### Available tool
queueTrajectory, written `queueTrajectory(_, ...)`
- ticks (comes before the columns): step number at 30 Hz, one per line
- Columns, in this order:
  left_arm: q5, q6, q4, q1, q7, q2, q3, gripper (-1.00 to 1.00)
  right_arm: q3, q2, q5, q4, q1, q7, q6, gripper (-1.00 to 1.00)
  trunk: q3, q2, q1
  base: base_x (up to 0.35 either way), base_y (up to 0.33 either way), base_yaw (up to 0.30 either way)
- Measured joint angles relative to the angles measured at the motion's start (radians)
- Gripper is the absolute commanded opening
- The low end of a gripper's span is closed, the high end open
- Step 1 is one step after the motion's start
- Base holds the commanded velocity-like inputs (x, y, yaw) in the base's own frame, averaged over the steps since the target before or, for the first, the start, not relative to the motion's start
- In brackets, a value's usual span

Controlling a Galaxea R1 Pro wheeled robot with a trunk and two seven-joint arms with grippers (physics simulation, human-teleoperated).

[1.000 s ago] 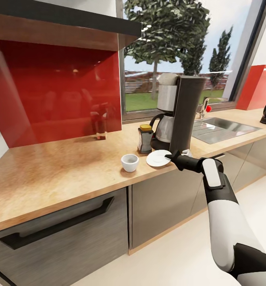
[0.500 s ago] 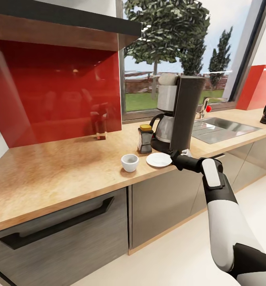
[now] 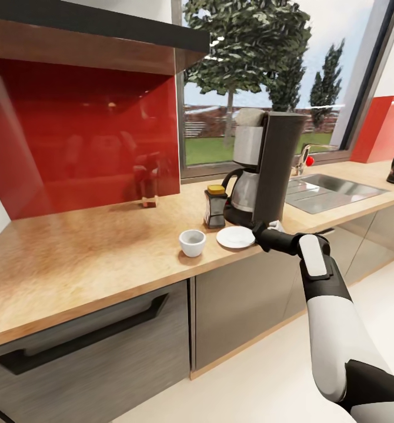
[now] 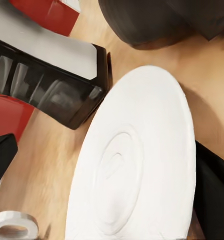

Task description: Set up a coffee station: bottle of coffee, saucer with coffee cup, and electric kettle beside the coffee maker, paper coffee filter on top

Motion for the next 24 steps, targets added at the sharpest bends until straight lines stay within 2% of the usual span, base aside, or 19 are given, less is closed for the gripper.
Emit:
queueTrajectory(6, 0.0, 0.0, 0.0, 0.0, 0.0, 0.0, 0.0, 1.0, 0.0, 0.0, -0.023, 0.0, 0.0, 0.0, 0.0, 1.0, 0.0, 0.0, 0.0, 0.045, 0.0, 0.0)
queueTrajectory(15, 0.0, 0.0, 0.0, 0.0, 0.0, 0.0, 0.0, 1.0, 0.0, 0.0, -0.026, 0.0, 0.0, 0.001, -0.001, 1.0, 0.0, 0.0, 0.0, 0.001, -0.001, 0.0)
queueTrajectory(24, 0.0, -0.001, 0.0, 0.0, 0.0, 0.0, 0.0, 1.0, 0.001, 0.0, -0.032, 0.0, 0.0, 0.001, -0.001, 1.0, 0.0, 0.0, 0.0, -0.051, -0.085, 0.0)
